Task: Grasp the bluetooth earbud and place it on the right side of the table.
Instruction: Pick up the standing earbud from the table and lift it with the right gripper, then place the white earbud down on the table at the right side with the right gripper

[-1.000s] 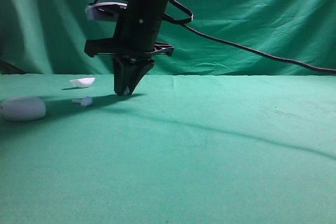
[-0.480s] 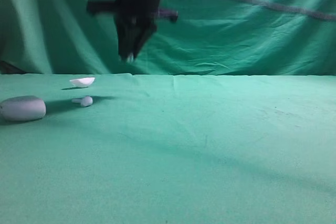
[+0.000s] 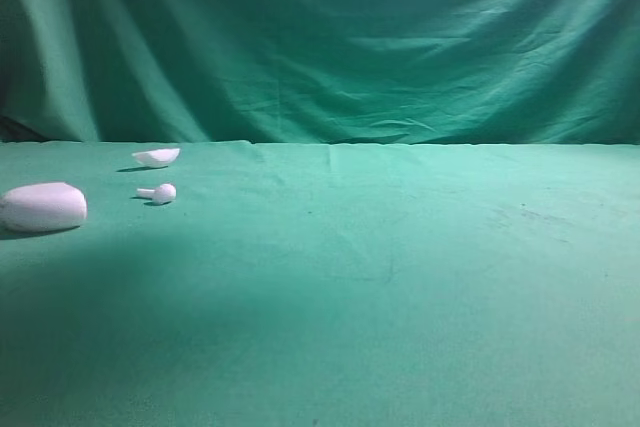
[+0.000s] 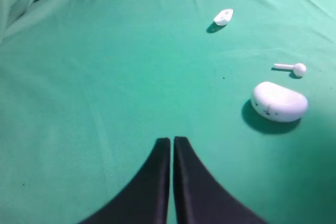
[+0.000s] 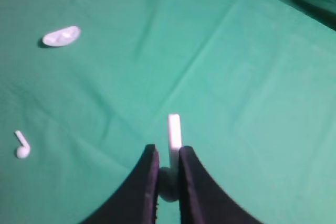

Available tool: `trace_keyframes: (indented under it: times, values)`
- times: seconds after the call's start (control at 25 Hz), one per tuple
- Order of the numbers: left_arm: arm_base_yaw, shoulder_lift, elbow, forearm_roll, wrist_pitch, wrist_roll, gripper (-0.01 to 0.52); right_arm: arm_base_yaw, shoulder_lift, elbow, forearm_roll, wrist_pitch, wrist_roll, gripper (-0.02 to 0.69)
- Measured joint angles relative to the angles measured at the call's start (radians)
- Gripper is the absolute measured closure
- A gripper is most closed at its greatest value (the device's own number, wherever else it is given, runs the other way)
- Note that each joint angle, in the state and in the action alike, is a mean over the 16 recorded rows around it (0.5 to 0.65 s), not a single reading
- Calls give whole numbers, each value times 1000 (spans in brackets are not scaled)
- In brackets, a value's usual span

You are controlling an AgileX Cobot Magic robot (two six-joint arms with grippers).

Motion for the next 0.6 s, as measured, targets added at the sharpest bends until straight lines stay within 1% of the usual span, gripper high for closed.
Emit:
trace_keyframes:
  times: [0.12, 0.24, 0.44, 0.6]
  values:
    - [0, 0, 0, 0, 0, 0, 514, -71, -132, 187, 3, -52, 8, 568]
    - [0, 0, 0, 0, 0, 0, 514, -130, -248, 411, 7, -139, 10, 568]
    - [0, 0, 0, 0, 0, 0, 514, -190, -375, 780, 16, -343, 12, 568]
    - [0, 0, 0, 0, 0, 0, 514, -204, -397, 994, 20, -512, 17, 568]
